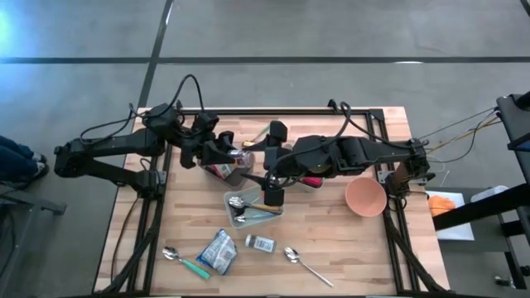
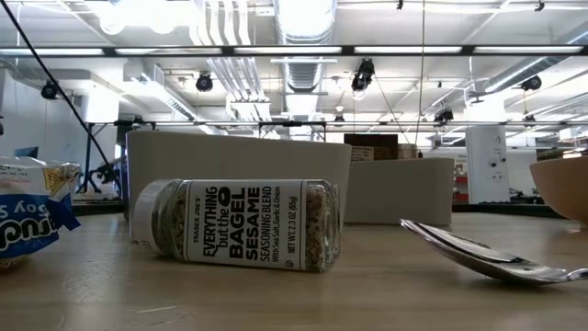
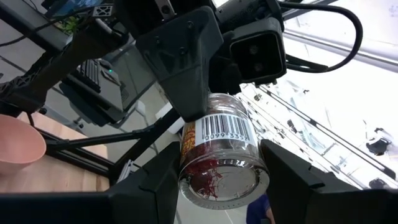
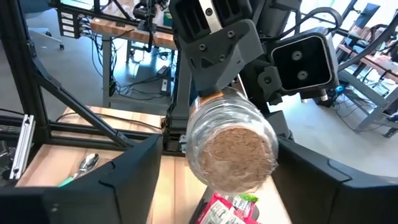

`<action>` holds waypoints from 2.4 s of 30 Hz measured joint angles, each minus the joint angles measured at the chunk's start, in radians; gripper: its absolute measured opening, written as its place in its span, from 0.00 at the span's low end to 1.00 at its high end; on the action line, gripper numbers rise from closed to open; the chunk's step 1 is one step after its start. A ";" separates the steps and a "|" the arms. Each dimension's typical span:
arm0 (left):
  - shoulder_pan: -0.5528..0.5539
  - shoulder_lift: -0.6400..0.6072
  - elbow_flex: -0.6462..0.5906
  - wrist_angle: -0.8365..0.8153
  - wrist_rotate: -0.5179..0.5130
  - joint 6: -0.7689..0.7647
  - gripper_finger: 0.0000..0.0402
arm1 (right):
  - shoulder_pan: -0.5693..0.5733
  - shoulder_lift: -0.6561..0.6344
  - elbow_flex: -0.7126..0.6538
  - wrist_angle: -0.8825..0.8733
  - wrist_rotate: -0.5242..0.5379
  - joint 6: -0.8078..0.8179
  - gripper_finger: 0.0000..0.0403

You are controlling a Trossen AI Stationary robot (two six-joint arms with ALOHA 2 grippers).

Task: Pick & Place Food Item
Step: Put the bottom brown seasoning bottle into the top gray bin

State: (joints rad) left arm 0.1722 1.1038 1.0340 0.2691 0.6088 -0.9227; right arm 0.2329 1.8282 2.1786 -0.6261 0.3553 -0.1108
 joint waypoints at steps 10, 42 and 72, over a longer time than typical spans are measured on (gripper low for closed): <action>0.000 -0.001 0.000 -0.006 0.023 0.020 0.44 | 0.000 0.000 0.006 0.001 -0.017 -0.001 0.52; 0.027 -0.022 0.001 -0.058 0.071 -0.026 0.97 | 0.000 -0.021 0.006 -0.101 0.032 0.127 0.43; 0.099 -0.127 0.000 -0.326 0.080 0.018 0.93 | -0.297 -0.143 -0.174 -0.916 -0.095 0.749 0.43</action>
State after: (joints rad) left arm 0.2708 0.9765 1.0336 -0.0570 0.6891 -0.9051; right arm -0.0643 1.6857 2.0046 -1.5417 0.2604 0.6386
